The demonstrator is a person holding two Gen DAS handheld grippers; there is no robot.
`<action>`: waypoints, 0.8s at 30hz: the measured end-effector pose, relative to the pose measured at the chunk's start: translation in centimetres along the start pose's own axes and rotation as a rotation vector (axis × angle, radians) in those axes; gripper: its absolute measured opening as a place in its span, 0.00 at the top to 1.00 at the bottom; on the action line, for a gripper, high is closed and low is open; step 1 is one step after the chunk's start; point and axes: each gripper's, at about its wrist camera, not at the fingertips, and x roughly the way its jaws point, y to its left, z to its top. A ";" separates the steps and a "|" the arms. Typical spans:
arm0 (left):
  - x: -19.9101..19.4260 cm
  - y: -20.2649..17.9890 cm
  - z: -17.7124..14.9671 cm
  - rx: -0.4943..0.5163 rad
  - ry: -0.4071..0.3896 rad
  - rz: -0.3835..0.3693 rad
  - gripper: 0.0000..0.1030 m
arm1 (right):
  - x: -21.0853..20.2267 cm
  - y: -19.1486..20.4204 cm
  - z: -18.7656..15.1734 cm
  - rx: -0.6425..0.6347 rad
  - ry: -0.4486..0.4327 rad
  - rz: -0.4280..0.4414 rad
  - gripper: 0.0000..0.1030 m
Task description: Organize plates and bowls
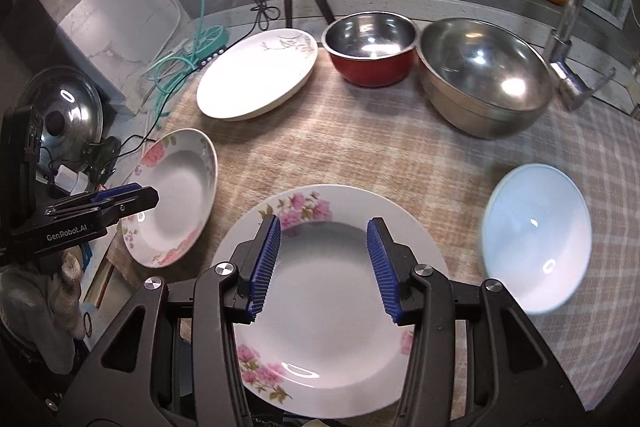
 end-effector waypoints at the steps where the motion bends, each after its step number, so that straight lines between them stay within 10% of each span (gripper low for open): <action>1: -0.1 0.5 -0.1 -0.014 -0.001 0.005 0.57 | 0.3 0.4 0.1 -0.009 0.005 0.005 0.54; 24: 0.0 9.5 -2.5 -0.216 0.007 0.129 0.57 | 9.4 7.8 3.8 -0.152 0.157 0.101 0.54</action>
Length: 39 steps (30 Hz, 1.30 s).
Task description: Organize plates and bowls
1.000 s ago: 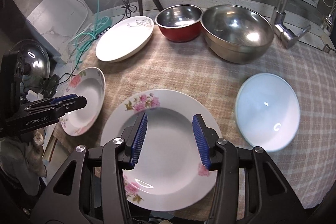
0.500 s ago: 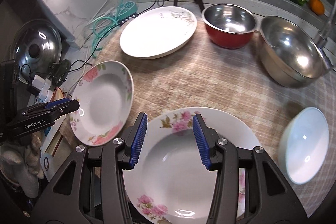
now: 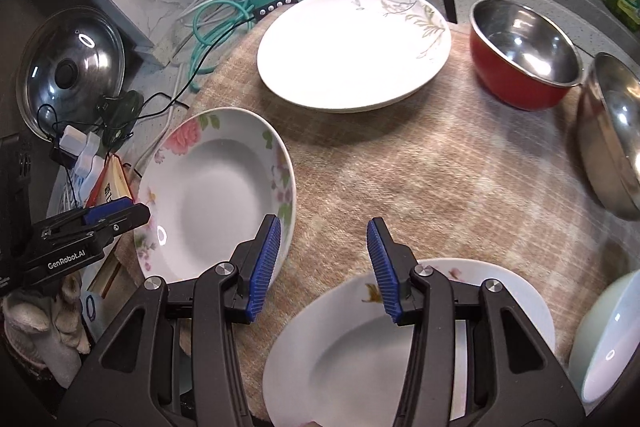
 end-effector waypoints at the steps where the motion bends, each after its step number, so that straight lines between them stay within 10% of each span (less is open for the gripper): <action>1: 0.1 0.2 0.1 -0.005 0.004 -0.004 0.58 | 0.4 0.1 0.2 -0.003 0.006 0.001 0.54; 19: 1.5 0.4 0.3 0.000 0.037 -0.017 0.78 | 3.8 1.5 1.3 -0.032 0.076 0.027 0.72; 39: 1.5 0.1 0.4 0.005 0.036 -0.022 0.79 | 4.2 2.2 1.6 -0.045 0.093 0.033 0.85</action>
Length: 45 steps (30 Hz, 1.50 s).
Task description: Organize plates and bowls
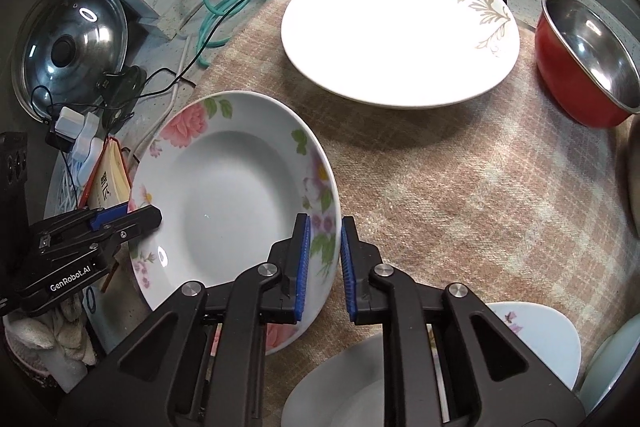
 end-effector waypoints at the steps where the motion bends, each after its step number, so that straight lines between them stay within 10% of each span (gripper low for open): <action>1: -0.1 -0.1 0.0 0.002 -0.001 0.000 0.79 | -0.1 -0.1 -0.1 0.005 0.001 0.000 0.85; 45: -1.6 -13.9 -2.6 0.233 0.000 -0.122 0.79 | -10.4 -11.7 -10.2 0.226 -0.065 -0.031 0.85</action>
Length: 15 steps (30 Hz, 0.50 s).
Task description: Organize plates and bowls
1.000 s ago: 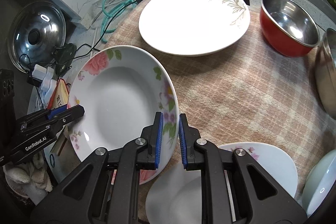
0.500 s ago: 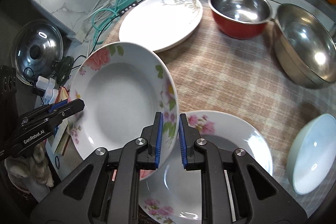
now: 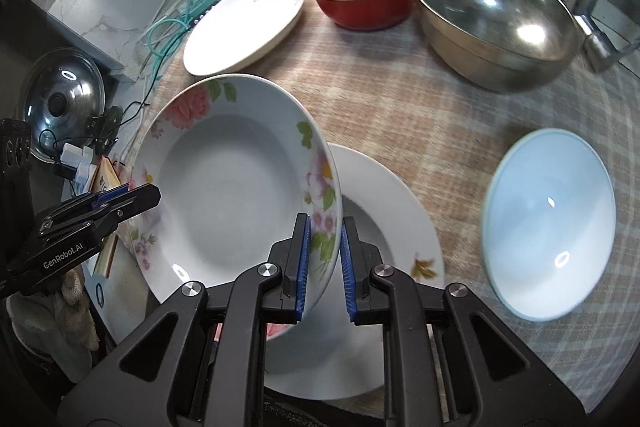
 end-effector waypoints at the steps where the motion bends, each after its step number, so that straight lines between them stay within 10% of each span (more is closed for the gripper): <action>1: 0.1 -0.3 -0.2 0.001 0.004 0.000 0.79 | -0.1 -0.4 -0.2 0.001 0.002 0.000 0.85; 15: 1.5 -3.7 -2.8 -0.005 0.031 0.023 0.79 | -0.6 -3.7 -3.3 -0.010 0.054 0.013 0.85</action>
